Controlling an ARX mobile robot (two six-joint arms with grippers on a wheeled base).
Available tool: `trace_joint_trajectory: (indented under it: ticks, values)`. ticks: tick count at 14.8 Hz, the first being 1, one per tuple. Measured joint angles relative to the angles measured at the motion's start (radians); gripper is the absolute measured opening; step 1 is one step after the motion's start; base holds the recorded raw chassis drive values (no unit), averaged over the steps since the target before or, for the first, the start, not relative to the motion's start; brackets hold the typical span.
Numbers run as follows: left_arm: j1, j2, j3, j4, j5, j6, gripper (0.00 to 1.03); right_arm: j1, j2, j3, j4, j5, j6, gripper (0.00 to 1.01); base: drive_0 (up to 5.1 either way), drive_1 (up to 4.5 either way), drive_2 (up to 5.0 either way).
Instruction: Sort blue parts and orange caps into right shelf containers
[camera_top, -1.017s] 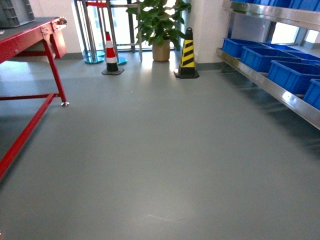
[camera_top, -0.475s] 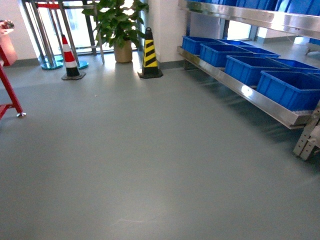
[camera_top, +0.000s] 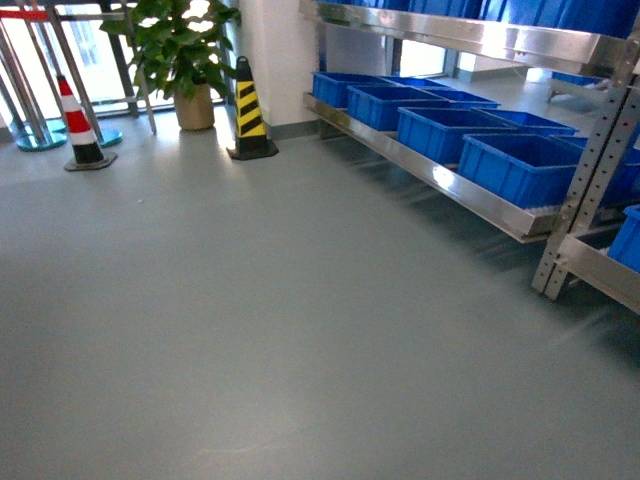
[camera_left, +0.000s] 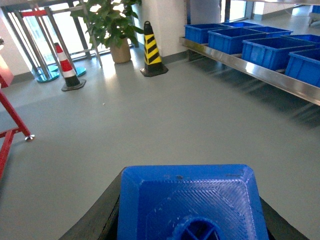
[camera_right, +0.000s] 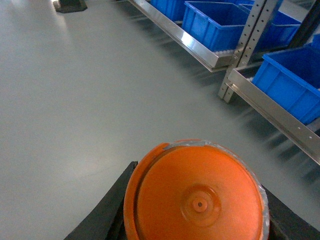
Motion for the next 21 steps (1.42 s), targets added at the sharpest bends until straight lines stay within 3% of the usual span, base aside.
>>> trace_joint_trajectory:
  ticks: [21]
  values:
    - [0.0, 0.0, 0.0, 0.0, -0.001, 0.0, 0.45, 0.0, 0.0, 0.0, 0.0, 0.0, 0.0, 0.45, -1.6, -1.59, -1.6]
